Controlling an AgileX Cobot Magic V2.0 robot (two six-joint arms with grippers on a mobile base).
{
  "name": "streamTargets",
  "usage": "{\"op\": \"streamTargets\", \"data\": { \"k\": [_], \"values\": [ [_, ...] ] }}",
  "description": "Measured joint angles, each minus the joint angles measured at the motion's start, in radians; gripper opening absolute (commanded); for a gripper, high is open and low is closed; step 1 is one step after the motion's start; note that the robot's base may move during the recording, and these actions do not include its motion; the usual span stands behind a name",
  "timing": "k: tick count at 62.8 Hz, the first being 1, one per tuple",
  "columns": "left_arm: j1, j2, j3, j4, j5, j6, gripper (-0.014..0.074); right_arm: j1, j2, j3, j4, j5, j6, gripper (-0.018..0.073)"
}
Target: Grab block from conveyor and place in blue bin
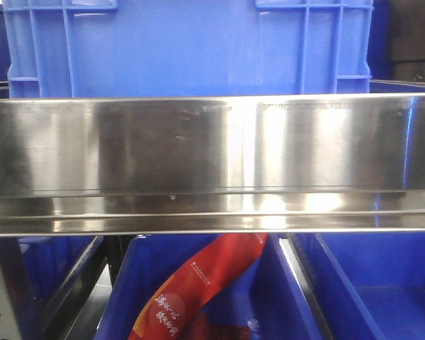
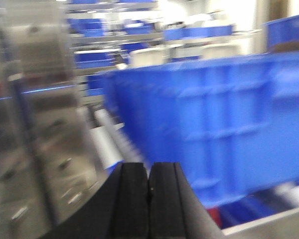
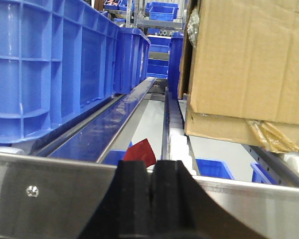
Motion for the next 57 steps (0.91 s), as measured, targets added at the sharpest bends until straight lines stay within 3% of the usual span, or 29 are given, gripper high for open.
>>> {"op": "streamTargets", "data": {
  "k": [10, 26, 57],
  "values": [
    [0.124, -0.143, 0.133, 0.044, 0.02, -0.093, -0.0111, 0.0, 0.0, 0.0, 0.0, 0.0, 0.0, -0.0162],
    [0.245, -0.165, 0.225, 0.047, -0.011, -0.121, -0.0111, 0.0, -0.001, 0.0, 0.0, -0.002, 0.0, -0.0162],
    [0.267, -0.165, 0.225, 0.041, -0.026, -0.123, -0.0111, 0.0, -0.004, 0.0, 0.0, -0.002, 0.0, -0.0162]
  ]
}}
